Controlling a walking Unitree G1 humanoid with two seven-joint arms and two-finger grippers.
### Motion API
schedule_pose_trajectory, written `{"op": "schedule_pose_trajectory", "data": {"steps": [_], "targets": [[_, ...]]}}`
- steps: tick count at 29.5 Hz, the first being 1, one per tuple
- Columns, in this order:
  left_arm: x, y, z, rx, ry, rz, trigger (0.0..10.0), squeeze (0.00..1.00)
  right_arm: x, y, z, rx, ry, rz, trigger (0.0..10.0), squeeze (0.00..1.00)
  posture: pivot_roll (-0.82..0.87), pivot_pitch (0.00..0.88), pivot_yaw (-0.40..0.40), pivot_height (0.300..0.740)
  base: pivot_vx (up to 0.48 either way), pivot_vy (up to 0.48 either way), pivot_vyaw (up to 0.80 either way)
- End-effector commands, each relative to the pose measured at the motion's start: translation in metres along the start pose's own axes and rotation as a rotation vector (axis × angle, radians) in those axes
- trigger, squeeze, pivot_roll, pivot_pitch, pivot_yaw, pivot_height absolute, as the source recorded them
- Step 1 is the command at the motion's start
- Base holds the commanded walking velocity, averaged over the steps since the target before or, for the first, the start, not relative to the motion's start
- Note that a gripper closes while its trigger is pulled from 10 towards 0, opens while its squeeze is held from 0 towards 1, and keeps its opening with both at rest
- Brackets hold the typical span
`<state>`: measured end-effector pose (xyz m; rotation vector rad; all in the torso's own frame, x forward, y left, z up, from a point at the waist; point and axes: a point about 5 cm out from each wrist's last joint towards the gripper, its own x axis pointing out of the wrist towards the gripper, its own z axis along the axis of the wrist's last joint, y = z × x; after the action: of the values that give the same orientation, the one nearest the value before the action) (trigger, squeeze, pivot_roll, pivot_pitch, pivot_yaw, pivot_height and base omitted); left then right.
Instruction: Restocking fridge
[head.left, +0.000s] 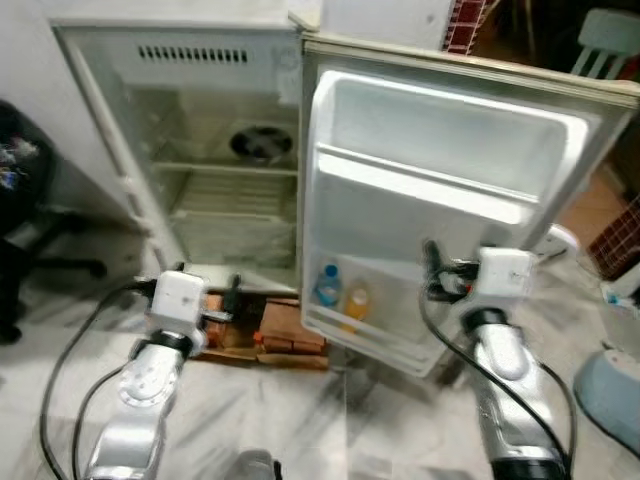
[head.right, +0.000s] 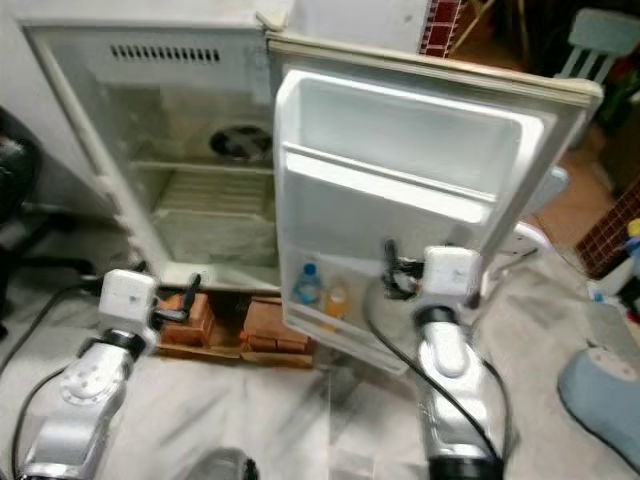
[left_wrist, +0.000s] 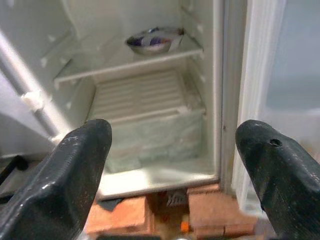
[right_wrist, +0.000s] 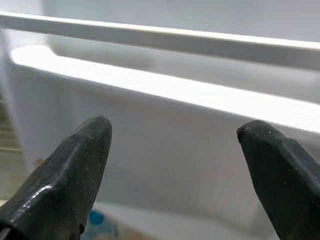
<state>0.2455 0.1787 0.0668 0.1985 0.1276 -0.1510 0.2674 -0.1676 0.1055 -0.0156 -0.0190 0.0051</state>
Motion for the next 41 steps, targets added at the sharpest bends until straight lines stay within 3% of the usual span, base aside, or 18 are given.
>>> {"op": "schedule_pose_trajectory", "data": {"steps": [1, 7, 8, 11, 12, 13, 14, 19, 22, 23, 27, 32, 37, 38, 39, 40, 41], "targets": [[0.001, -0.007, 0.004, 0.006, -0.021, -0.022, 10.0, 0.0, -0.003, -0.011, -0.001, -0.013, 0.001, -0.032, 10.0, 0.0, 0.06, 0.0, -0.009, 0.74, 0.27, -0.394, 0.73], [-0.001, -0.01, 0.004, -0.015, -0.019, -0.048, 10.0, 0.0, -0.006, -0.005, -0.004, 0.044, 0.007, 0.022, 10.0, 0.0, 0.06, 0.0, -0.012, 0.74, 0.131, -0.42, 0.44], [-0.002, -0.013, 0.003, -0.019, -0.012, -0.059, 10.0, 0.0, -0.01, 0.006, -0.007, 0.091, 0.033, 0.141, 10.0, 0.0, 0.06, 0.0, -0.013, 0.74, 0.0, -0.281, 0.0], [-0.003, -0.015, 0.002, -0.03, -0.001, -0.065, 10.0, 0.0, -0.02, 0.019, -0.012, 0.128, 0.085, 0.302, 10.0, 0.0, 0.06, 0.0, -0.013, 0.74, 0.0, 0.0, 0.0], [-0.004, -0.014, 0.001, -0.035, -0.004, -0.065, 10.0, 0.0, -0.032, 0.026, -0.019, 0.167, 0.165, 0.437, 10.0, 0.0, 0.06, 0.0, -0.013, 0.74, 0.0, 0.0, 0.0], [-0.004, -0.014, 0.001, -0.035, -0.004, -0.065, 10.0, 0.0, -0.032, 0.026, -0.019, 0.167, 0.165, 0.437, 10.0, 0.0, 0.06, 0.0, -0.013, 0.74, 0.0, 0.0, 0.0], [-0.005, -0.012, 0.001, -0.028, -0.003, -0.062, 10.0, 0.0, -0.043, 0.025, -0.025, 0.166, 0.232, 0.521, 10.0, 0.0, 0.06, 0.0, -0.013, 0.74, 0.0, 0.0, 0.0], [-0.005, -0.01, 0.001, -0.026, 0.0, -0.049, 10.0, 0.0, -0.06, 0.015, -0.029, 0.151, 0.292, 0.611, 10.0, 0.0, 0.05, 0.004, -0.012, 0.74, 0.0, 0.0, 0.0], [-0.005, -0.01, 0.0, -0.024, 0.012, -0.041, 10.0, 0.0, -0.058, 0.006, -0.026, 0.138, 0.262, 0.58, 10.0, 0.0, 0.05, 0.008, -0.009, 0.74, 0.0, 0.0, 0.0], [-0.005, -0.01, -0.001, -0.016, 0.017, -0.043, 10.0, 0.0, -0.055, 0.004, -0.022, 0.09, 0.219, 0.576, 10.0, 0.0, 0.05, 0.011, -0.004, 0.74, 0.0, 0.0, 0.0], [-0.004, -0.01, 0.0, -0.007, 0.015, -0.051, 10.0, 0.0, -0.05, 0.005, -0.015, 0.105, 0.19, 0.6, 10.0, 0.0, 0.05, 0.011, -0.002, 0.74, 0.0, 0.0, 0.0], [-0.004, -0.01, 0.001, -0.002, 0.013, -0.053, 10.0, 0.0, -0.054, 0.011, -0.013, 0.148, 0.232, 0.7, 10.0, 0.0, 0.06, 0.013, 0.0, 0.74, 0.0, 0.0, 0.0], [-0.004, -0.01, 0.0, 0.002, 0.023, -0.051, 10.0, 0.0, -0.062, 0.018, 0.0, 0.297, 0.251, 0.856, 10.0, 0.0, 0.05, 0.017, 0.002, 0.74, 0.0, 0.0, 0.0], [-0.004, -0.009, 0.0, 0.006, 0.027, -0.048, 10.0, 0.0, -0.059, 0.017, 0.004, 0.204, 0.203, 0.861, 10.0, 0.0, 0.05, 0.017, 0.002, 0.74, 0.0, 0.0, 0.0], [-0.004, -0.009, 0.0, 0.006, 0.027, -0.048, 10.0, 0.0, -0.059, 0.017, 0.004, 0.204, 0.203, 0.861, 10.0, 0.0, 0.05, 0.017, 0.002, 0.74, 0.0, 0.0, 0.0], [-0.003, -0.009, 0.0, 0.005, 0.026, -0.046, 10.0, 0.0, -0.053, 0.016, 0.004, 0.146, 0.183, 0.814, 10.0, 0.0, 0.05, 0.019, 0.003, 0.74, 0.0, 0.0, 0.0], [-0.003, -0.009, 0.0, 0.005, 0.026, -0.048, 10.0, 0.0, -0.05, 0.018, 0.007, 0.191, 0.183, 0.82, 10.0, 0.0, 0.05, 0.016, 0.004, 0.74, 0.0, 0.0, 0.0]]}}
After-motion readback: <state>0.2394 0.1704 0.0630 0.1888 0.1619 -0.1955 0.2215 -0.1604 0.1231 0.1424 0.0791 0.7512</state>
